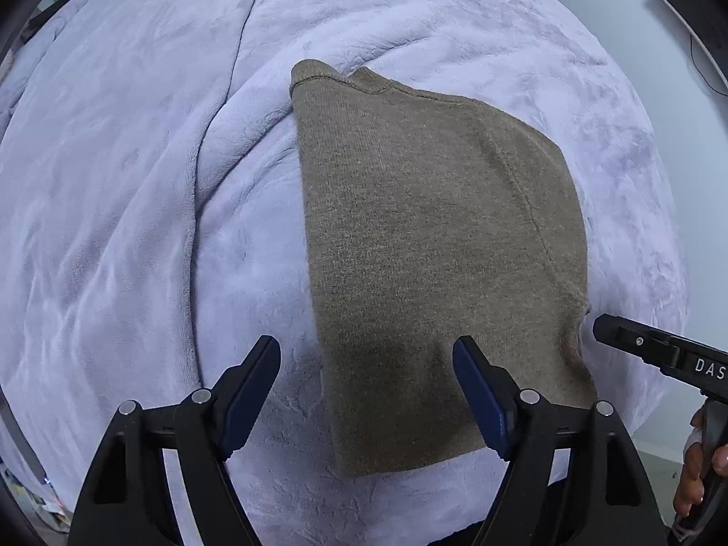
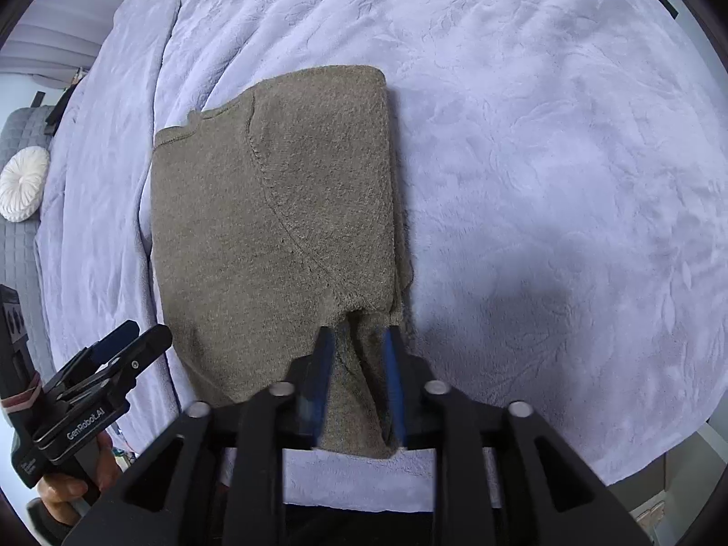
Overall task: Fold small clothes
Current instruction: 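Pull both open tools back from the folded sweater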
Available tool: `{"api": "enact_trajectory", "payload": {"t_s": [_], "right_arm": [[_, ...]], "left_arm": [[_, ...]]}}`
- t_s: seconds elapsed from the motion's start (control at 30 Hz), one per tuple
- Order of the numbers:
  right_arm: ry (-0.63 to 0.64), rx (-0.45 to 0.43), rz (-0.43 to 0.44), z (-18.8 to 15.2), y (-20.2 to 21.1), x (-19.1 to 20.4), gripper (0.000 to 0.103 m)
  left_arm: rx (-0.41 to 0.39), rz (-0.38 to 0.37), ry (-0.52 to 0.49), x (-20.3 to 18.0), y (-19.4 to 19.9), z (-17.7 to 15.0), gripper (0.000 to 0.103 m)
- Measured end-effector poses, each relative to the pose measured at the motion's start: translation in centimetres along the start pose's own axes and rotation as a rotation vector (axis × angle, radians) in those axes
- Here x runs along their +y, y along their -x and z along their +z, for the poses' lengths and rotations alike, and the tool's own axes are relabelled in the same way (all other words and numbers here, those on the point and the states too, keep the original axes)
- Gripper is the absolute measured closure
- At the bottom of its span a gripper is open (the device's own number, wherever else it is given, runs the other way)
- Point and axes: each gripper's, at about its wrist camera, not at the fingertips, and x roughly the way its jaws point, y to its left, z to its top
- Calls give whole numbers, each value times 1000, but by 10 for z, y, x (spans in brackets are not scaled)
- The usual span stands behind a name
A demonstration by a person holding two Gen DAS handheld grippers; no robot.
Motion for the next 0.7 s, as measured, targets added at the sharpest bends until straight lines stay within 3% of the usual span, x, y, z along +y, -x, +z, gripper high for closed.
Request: {"api": "enact_trajectory", "payload": {"t_s": [0.27, 0.43, 0.47, 0.5, 0.6, 0.7], "right_arm": [[32, -37, -44, -3, 10, 15, 51], [76, -55, -90, -8, 15, 29, 28], [83, -59, -97, -9, 15, 32, 22], [87, -63, -104, -9, 17, 34, 22], [97, -73, -126, -10, 18, 38, 15], [107, -83, -159, -11, 19, 40, 15]], "left_arm": [[8, 13, 9, 1, 7, -5, 21], [-8, 25, 23, 4, 13, -6, 20], [-11, 28, 25, 4, 14, -6, 7], [-13, 35, 28, 5, 16, -6, 0], [-37, 55, 29, 5, 22, -7, 0], [-47, 67, 37, 6, 26, -7, 0]]}}
